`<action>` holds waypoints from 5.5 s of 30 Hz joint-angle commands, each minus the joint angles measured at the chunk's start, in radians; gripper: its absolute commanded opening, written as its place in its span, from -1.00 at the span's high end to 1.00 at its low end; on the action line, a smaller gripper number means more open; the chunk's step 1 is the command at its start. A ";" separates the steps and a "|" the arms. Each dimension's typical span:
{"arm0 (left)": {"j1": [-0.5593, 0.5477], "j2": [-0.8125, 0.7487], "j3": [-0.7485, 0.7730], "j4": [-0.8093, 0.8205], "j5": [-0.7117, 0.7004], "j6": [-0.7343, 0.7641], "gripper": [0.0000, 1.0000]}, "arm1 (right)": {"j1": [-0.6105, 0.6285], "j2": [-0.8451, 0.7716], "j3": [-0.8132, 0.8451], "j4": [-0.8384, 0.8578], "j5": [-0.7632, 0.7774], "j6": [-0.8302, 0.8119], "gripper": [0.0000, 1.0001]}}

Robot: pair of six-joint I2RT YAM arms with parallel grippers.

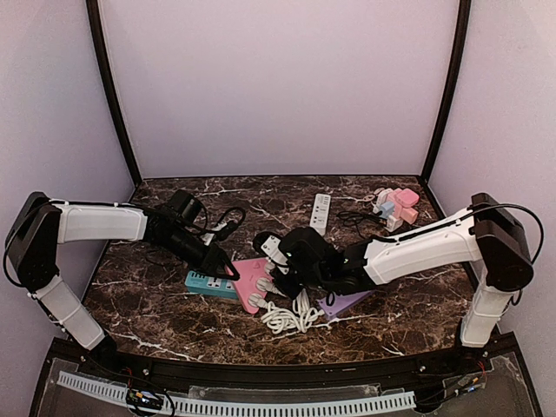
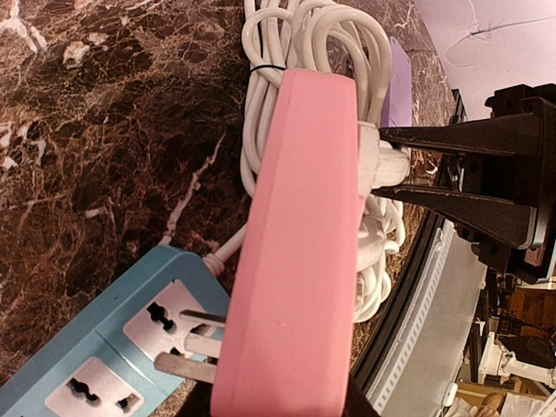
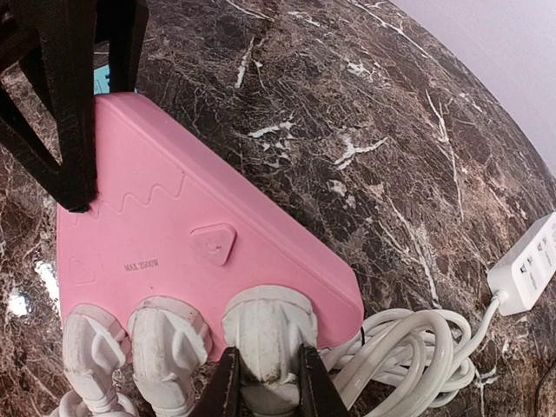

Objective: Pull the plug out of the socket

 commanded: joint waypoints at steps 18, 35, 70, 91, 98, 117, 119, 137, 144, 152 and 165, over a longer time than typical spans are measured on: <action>0.012 0.022 -0.010 -0.089 -0.205 -0.007 0.64 | -0.079 -0.073 0.006 0.084 -0.248 0.145 1.00; 0.012 0.019 -0.009 -0.091 -0.213 -0.004 0.65 | -0.164 -0.089 -0.051 0.147 -0.412 0.233 1.00; 0.059 0.033 -0.007 -0.110 -0.245 -0.020 0.68 | 0.064 -0.004 0.076 0.006 0.089 0.064 1.00; 0.058 -0.027 -0.013 -0.085 -0.185 0.011 0.68 | -0.161 -0.097 0.185 -0.040 0.056 0.099 1.00; 0.059 -0.035 -0.016 -0.073 -0.150 0.014 0.68 | -0.264 0.004 0.293 -0.021 -0.012 0.154 1.00; 0.058 -0.042 -0.022 -0.054 -0.117 0.008 0.68 | -0.381 0.357 0.612 -0.052 -0.155 0.244 0.98; 0.058 -0.042 -0.022 -0.054 -0.116 0.008 0.68 | -0.383 0.361 0.616 -0.052 -0.196 0.220 0.79; 0.058 -0.049 -0.025 -0.053 -0.118 0.008 0.68 | -0.383 0.222 0.524 -0.040 -0.310 0.158 -0.23; 0.058 -0.056 -0.027 -0.054 -0.114 0.009 0.68 | -0.382 -0.014 0.251 0.101 -0.458 0.177 -0.19; 0.056 -0.058 -0.031 -0.048 -0.108 0.003 0.68 | -0.292 -0.291 -0.115 0.237 -0.563 0.143 -0.08; 0.055 -0.062 -0.024 -0.057 -0.113 0.005 0.68 | -0.050 -0.238 -0.190 0.219 -0.319 0.128 0.01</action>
